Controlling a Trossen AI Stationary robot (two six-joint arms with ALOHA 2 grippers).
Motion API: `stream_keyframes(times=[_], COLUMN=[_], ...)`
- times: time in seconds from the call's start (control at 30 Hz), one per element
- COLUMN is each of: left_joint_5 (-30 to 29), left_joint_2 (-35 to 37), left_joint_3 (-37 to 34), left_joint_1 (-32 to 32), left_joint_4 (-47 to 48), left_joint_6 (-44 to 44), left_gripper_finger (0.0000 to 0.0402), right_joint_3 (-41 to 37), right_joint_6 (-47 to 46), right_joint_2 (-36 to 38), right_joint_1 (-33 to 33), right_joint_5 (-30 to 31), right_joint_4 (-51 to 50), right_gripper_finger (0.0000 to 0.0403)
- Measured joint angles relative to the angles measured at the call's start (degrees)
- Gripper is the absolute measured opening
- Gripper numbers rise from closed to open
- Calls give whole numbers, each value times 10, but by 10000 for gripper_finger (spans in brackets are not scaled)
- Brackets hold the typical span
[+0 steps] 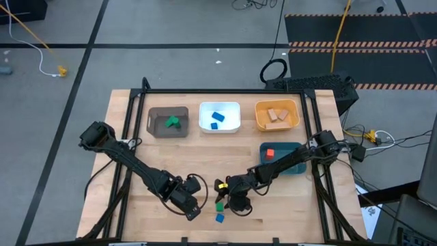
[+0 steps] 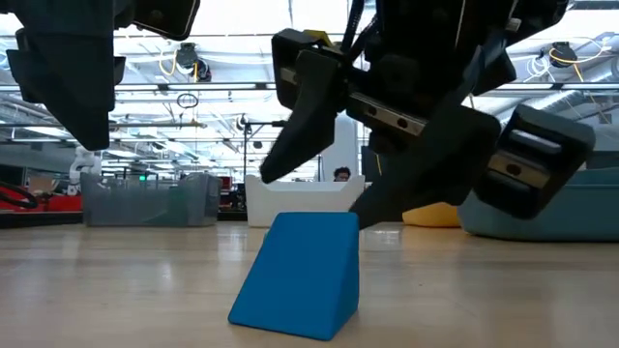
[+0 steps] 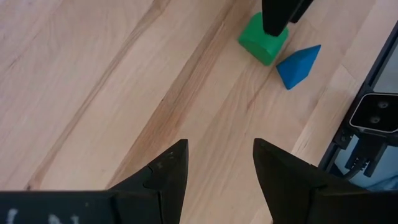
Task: Sort & place blocks by color
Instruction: Put the green block into the black bin
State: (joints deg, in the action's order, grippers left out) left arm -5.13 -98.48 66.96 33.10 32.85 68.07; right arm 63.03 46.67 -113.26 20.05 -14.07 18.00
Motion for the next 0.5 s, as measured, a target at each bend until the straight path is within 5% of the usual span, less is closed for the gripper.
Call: stream_keyframes(times=[0.5], left_joint_5=[0], left_joint_2=[0], left_joint_3=[0], left_joint_1=[0], left_joint_4=[0], left_joint_6=[-6], left_gripper_finger=[182], right_joint_3=[1], right_joint_6=[6], right_joint_2=[-17], right_joint_1=[-3], right_joint_5=[-42], right_joint_4=[14], right_gripper_finger=[224])
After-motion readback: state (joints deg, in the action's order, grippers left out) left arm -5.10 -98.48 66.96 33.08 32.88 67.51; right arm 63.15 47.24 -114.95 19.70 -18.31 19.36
